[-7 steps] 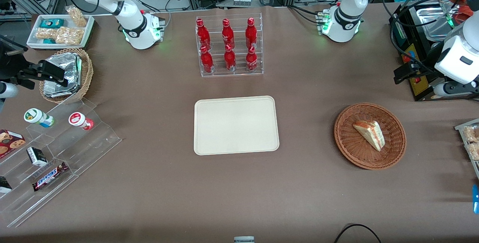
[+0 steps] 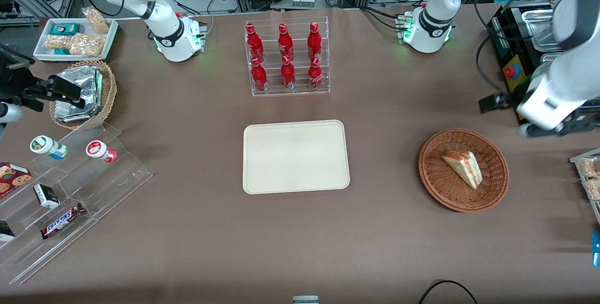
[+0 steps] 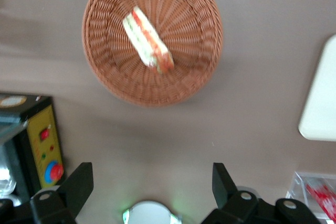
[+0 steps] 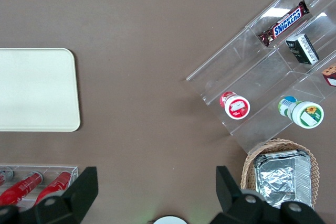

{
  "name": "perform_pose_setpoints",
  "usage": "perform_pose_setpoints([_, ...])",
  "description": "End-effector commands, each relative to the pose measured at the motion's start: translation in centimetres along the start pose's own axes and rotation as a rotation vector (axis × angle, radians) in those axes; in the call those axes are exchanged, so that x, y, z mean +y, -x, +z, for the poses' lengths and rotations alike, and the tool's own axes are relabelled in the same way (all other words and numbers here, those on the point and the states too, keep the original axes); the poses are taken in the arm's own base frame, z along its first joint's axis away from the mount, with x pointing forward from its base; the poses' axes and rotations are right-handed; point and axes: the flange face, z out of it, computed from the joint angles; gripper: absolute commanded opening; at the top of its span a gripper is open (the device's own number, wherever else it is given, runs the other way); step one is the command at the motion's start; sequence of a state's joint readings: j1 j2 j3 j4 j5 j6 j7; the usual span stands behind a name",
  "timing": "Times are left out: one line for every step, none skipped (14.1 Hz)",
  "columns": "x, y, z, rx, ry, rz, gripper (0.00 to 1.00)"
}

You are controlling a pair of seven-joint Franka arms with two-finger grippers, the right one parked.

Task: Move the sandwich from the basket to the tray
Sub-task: 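Lower the open left gripper down onto the sandwich in the wicker basket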

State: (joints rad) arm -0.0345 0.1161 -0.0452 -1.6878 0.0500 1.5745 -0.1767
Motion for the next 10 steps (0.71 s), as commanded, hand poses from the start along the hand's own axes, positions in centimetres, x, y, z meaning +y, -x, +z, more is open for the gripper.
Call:
perform_pose_setpoints([-0.2, -2.5, 7.9, 0.049, -0.046, 0.014, 1.0])
perform_pose_setpoints([-0.7, -3.1, 10.5, 0.086, -0.037, 0.006, 1.0])
perform_pose_setpoints([-1.0, -3.4, 13.0, 0.113, -0.026, -0.007, 1.0])
perform_pose_setpoints([-1.5, -3.7, 15.1, 0.127, -0.015, -0.042, 1.0])
perform_pose_setpoints([-2.0, -3.9, 16.9, 0.146, -0.002, -0.105, 1.0])
perform_pose_setpoints([-2.0, -4.0, 18.2, 0.172, 0.013, -0.162, 1.0])
perform_pose_setpoints([-1.8, -3.9, 19.3, 0.188, 0.024, -0.209, 1.0])
perform_pose_setpoints([-1.8, -3.9, 20.0, 0.192, 0.038, -0.31, 1.0])
perform_pose_setpoints([-1.6, -4.1, 20.4, 0.194, 0.055, -0.455, 1.0])
perform_pose_setpoints([-1.4, -4.6, 20.9, 0.194, 0.079, -0.634, 1.0])
